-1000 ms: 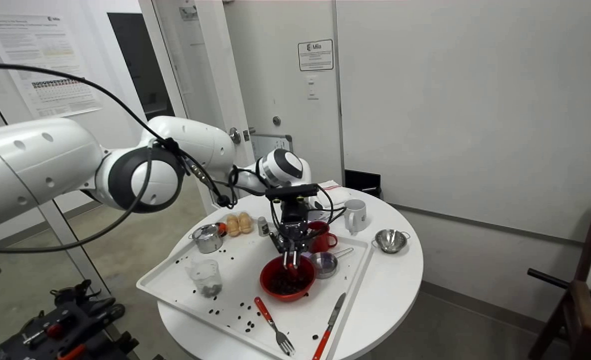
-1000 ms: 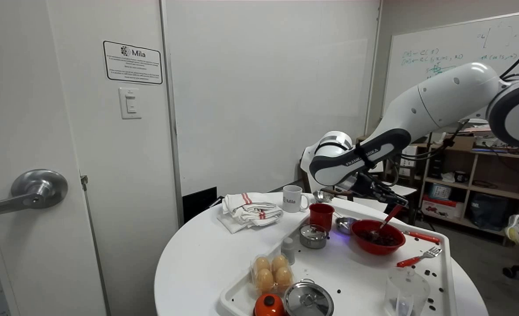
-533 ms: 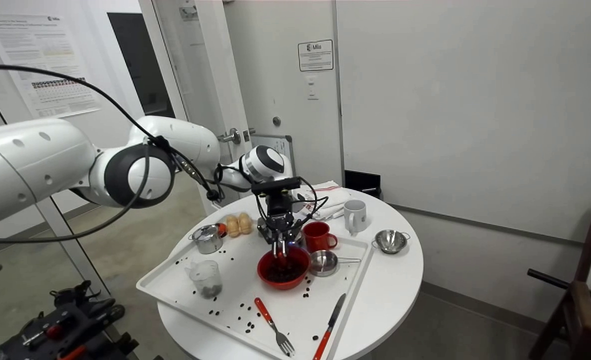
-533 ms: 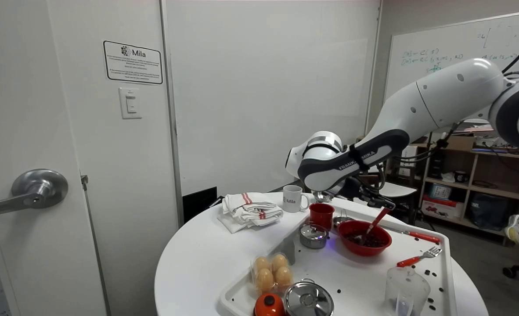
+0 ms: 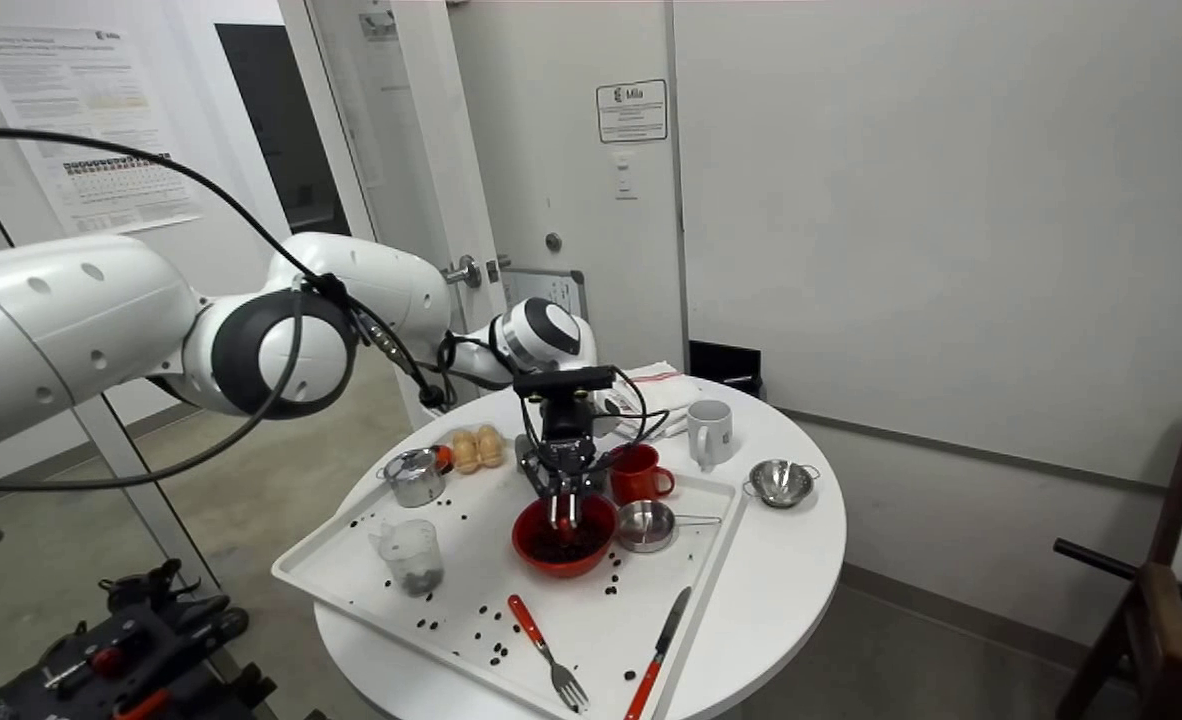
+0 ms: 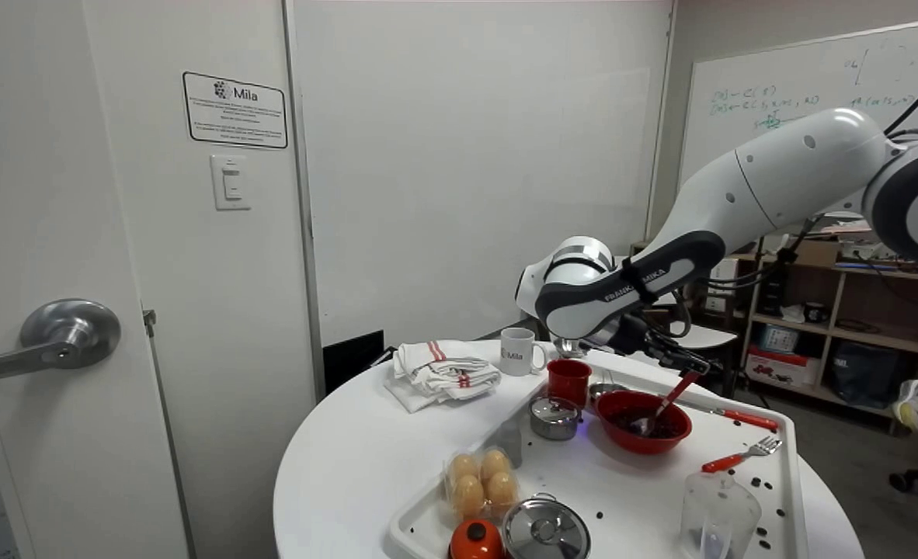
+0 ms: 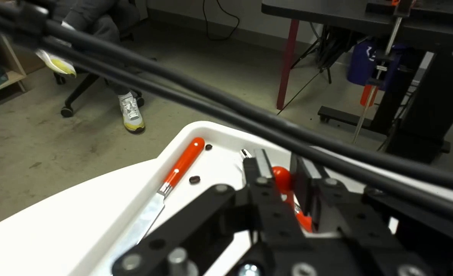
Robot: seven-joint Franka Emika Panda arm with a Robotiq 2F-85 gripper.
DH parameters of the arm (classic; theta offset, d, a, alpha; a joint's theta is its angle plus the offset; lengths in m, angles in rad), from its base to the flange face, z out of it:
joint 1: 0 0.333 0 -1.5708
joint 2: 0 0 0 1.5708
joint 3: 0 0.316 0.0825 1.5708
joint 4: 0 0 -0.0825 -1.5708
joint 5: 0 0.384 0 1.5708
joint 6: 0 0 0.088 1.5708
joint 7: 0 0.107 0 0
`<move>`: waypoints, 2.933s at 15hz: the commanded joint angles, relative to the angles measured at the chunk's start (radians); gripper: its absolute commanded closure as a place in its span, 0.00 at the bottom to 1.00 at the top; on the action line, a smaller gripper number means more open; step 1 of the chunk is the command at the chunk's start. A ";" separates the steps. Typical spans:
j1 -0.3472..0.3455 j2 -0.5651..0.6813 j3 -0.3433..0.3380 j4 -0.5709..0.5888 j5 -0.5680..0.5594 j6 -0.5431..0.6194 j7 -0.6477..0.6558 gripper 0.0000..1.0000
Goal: Take the spoon and use it to stir the contents in the orange bowl then place the spoon on the table
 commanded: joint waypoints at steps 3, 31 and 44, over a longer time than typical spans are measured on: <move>-0.074 -0.030 0.000 -0.057 0.038 -0.025 0.067 0.92; 0.034 -0.098 -0.060 -0.041 -0.034 0.026 0.163 0.92; -0.066 -0.202 -0.011 -0.082 0.133 0.129 0.306 0.93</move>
